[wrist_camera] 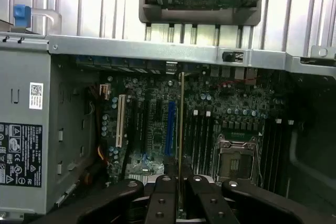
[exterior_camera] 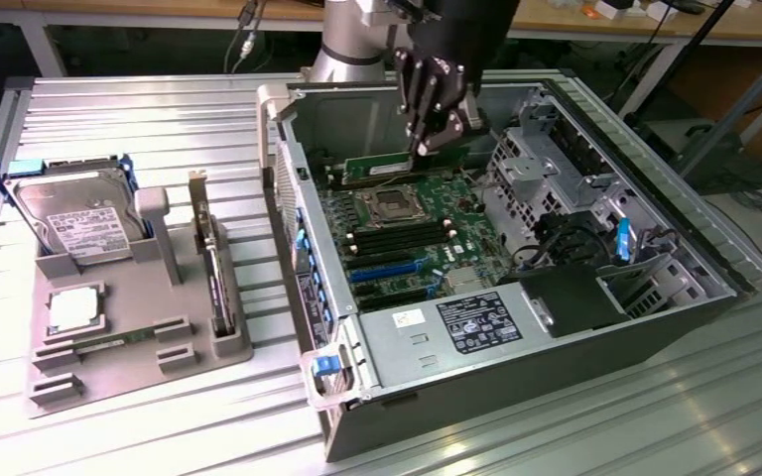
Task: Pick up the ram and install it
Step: 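Pick up the ram and move it above insertion slot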
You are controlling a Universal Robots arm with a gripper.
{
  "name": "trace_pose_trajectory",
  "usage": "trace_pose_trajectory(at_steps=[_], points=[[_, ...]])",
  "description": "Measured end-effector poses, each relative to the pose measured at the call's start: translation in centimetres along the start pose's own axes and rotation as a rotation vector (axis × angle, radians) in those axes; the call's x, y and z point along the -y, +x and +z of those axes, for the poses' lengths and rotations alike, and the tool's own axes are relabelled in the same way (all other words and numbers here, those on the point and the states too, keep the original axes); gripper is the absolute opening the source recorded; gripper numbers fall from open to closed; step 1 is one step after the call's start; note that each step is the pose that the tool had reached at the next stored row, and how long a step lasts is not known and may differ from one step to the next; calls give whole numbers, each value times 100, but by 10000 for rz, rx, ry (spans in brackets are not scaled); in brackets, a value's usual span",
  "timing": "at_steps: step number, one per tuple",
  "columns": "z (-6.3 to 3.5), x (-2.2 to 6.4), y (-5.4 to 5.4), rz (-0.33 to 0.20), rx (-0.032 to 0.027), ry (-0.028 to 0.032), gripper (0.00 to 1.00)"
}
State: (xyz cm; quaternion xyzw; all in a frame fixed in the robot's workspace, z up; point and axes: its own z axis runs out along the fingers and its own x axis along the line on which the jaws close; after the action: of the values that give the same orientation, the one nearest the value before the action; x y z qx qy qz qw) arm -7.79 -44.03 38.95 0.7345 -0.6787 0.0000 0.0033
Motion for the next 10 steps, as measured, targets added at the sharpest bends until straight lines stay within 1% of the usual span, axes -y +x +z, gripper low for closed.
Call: trace_pose_trajectory(at_steps=[1, 4, 6, 7, 8, 10], points=[[0, 104, -3, -7, -1, 0, 14], [1, 289, -9, -18, -1, 0, 14], [1, 358, -10, -21, -1, 0, 14], [0, 411, -9, -24, -1, 0, 14], [0, 438, -7, -24, -1, 0, 14], [0, 447, -7, -24, -1, 0, 14]])
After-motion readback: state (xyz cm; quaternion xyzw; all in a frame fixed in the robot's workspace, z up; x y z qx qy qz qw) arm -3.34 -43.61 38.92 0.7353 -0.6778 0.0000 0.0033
